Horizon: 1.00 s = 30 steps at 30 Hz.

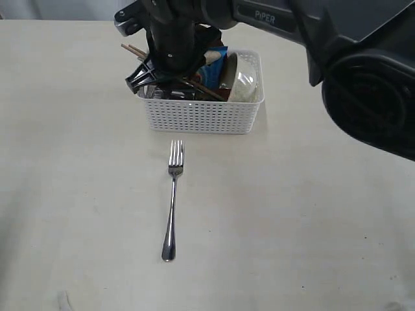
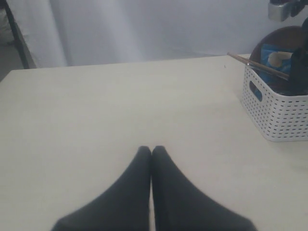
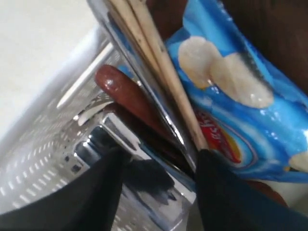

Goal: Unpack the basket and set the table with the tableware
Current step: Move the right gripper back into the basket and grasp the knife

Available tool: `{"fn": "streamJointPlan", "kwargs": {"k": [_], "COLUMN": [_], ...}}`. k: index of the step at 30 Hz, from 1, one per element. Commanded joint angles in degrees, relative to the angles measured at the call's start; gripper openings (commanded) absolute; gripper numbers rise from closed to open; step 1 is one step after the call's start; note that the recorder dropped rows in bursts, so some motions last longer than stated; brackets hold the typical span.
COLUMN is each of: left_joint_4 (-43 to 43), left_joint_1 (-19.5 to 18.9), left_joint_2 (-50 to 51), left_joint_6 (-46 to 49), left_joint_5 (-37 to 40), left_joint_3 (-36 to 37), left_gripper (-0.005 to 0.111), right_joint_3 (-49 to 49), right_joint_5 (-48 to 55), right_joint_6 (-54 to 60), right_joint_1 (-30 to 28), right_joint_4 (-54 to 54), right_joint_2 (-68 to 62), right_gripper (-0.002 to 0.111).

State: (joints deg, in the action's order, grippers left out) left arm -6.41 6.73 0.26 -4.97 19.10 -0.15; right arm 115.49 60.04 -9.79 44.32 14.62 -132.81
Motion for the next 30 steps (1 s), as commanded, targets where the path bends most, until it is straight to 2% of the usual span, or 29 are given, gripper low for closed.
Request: {"fn": "streamJointPlan", "kwargs": {"k": [1,4,6,11,17,22,27,29,30], "left_joint_4": [0.61,0.61,0.61,0.61,0.61,0.61,0.39,0.39,0.39], "left_joint_1": [-0.21,-0.21,-0.21,-0.21,-0.21,-0.21,-0.21,-0.21,-0.21], "left_joint_2": [-0.26,-0.26,-0.26,-0.26,-0.26,-0.26,-0.26,-0.26,-0.26], "left_joint_6": [0.09,0.09,0.09,0.09,0.09,0.09,0.09,0.09,0.09], "left_joint_5": [-0.41,-0.41,-0.41,-0.41,-0.41,-0.41,-0.41,-0.41,-0.41], "left_joint_3": [0.15,0.15,0.15,0.15,0.15,0.15,0.15,0.15,0.15], "left_gripper": [0.000,0.000,0.000,0.000,0.000,0.000,0.000,0.000,0.000], "right_joint_3": [0.34,0.34,0.45,0.44,0.44,0.44,0.44,0.44,0.44], "right_joint_5": [-0.17,0.10,0.45,2.32,3.75,5.23,1.37,-0.20,-1.11], "right_joint_6": [0.83,0.83,0.83,2.13,2.70,2.56,2.56,2.56,2.56], "right_joint_1": [-0.23,-0.23,-0.23,-0.23,0.24,2.50,4.25,4.66,5.11], "right_joint_4": [1.22,2.01,2.42,2.68,3.57,10.91,10.81,10.69,10.84], "right_joint_2": [-1.25,-1.33,-1.33,-1.33,-1.33,-0.85,0.10,0.31,0.31], "right_gripper": [0.046,0.044,0.035,-0.001,0.000,0.000,0.000,0.005,0.019]}}
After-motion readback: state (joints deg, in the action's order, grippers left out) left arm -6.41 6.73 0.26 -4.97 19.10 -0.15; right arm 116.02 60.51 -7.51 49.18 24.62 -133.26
